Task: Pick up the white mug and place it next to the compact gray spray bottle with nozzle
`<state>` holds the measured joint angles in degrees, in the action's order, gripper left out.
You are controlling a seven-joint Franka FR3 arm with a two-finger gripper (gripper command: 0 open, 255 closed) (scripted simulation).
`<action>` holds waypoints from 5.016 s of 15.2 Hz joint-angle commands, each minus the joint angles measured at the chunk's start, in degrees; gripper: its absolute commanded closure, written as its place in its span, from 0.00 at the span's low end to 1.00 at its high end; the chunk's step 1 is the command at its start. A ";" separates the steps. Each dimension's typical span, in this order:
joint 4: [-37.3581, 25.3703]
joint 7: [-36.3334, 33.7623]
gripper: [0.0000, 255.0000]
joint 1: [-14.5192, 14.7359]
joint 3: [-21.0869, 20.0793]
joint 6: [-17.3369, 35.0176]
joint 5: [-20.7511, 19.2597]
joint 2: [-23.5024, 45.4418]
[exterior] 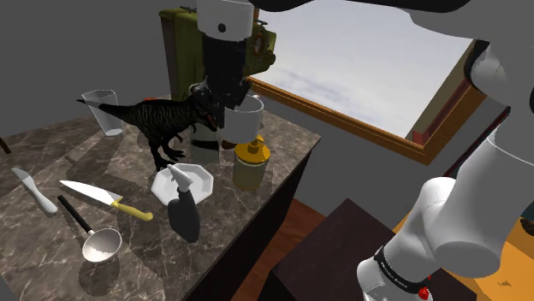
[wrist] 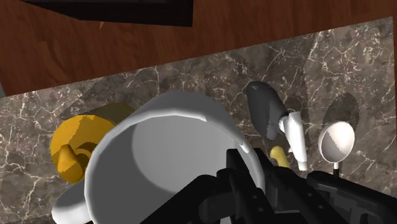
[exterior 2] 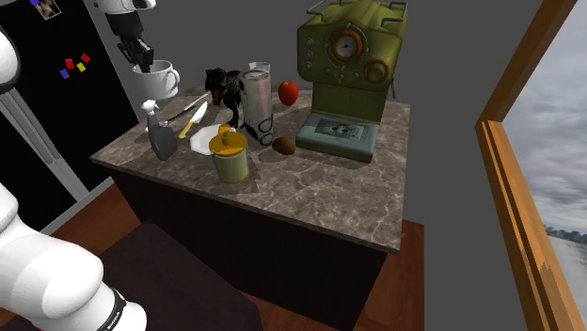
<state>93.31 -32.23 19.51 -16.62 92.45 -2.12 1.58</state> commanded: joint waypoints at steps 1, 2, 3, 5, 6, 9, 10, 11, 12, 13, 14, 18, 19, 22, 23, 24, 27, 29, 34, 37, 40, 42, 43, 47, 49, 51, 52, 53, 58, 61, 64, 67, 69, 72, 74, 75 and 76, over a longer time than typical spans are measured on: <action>-1.46 -3.11 1.00 1.55 -1.43 -0.11 -0.38 1.55; -2.54 -4.55 1.00 2.33 -2.11 -0.39 -0.64 2.46; -3.71 -5.99 1.00 3.13 -2.76 -0.69 -0.94 3.43; -6.32 -8.88 1.00 4.85 -3.98 -1.39 -1.67 5.58; -7.77 -10.31 1.00 5.76 -4.57 -1.79 -2.09 6.77; -12.78 -14.58 1.00 8.75 -6.15 -3.26 -3.63 10.77; -14.70 -15.97 1.00 9.86 -6.61 -3.86 -4.22 12.26; -16.76 -17.34 1.00 11.01 -7.05 -4.52 -4.87 13.84; -18.98 -18.69 1.00 12.24 -7.44 -5.25 -5.55 15.51; -21.38 -20.00 1.00 13.55 -7.78 -6.06 -6.28 17.27; -23.99 -21.26 1.00 14.96 -8.04 -6.97 -7.04 19.15; -31.60 -24.61 1.00 19.34 -8.45 -9.26 -9.30 24.90; -30.17 -24.63 1.00 19.07 -8.46 -8.23 -9.13 24.50; -26.26 -24.69 1.00 18.33 -8.50 -5.30 -8.75 23.50; -25.06 -24.71 1.00 18.13 -8.51 -4.37 -8.64 23.24; -23.91 -24.73 1.00 17.93 -8.51 -3.46 -8.55 23.00; -20.70 -24.79 1.00 17.43 -8.50 -0.82 -8.35 22.42; -18.74 -24.84 1.00 17.16 -8.48 0.86 -8.26 22.15; -14.35 -25.01 1.00 16.63 -8.40 4.89 -8.20 21.82; -12.03 -25.14 1.00 16.41 -8.33 7.19 -8.25 21.83; -9.91 -25.29 1.00 16.23 -8.25 9.43 -8.37 21.97; -8.60 -25.40 1.00 16.15 -8.18 10.88 -8.48 22.14; -7.97 -25.46 1.00 16.11 -8.14 11.60 -8.54 22.24; -5.65 -25.73 1.00 16.01 -7.97 14.40 -8.86 22.79; -4.59 -25.88 1.00 15.99 -7.88 15.77 -9.06 23.14; -3.61 -26.04 1.00 15.99 -7.77 17.11 -9.27 23.53; -3.14 -26.13 1.00 15.99 -7.71 17.78 -9.39 23.75; -2.68 -26.21 1.00 16.00 -7.65 18.44 -9.51 23.98; -0.64 -26.68 1.00 16.09 -7.31 21.65 -10.19 25.27; 0.40 -26.98 1.00 16.19 -7.07 23.52 -10.65 26.17; 1.31 -27.31 1.00 16.32 -6.80 25.35 -11.14 27.16; 2.09 -27.64 1.00 16.47 -6.50 27.12 -11.67 28.23; 2.54 -27.87 1.00 16.60 -6.28 28.28 -12.04 28.99; 3.12 -28.23 1.00 16.80 -5.93 29.99 -12.60 30.19; 3.43 -28.47 1.00 16.96 -5.69 31.10 -12.99 31.04; 3.52 -28.55 1.00 17.01 -5.60 31.46 -13.12 31.32; 3.53 -28.55 1.00 17.01 -5.60 31.46 -13.12 31.32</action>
<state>96.77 -60.74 36.49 -22.26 123.68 -15.17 32.77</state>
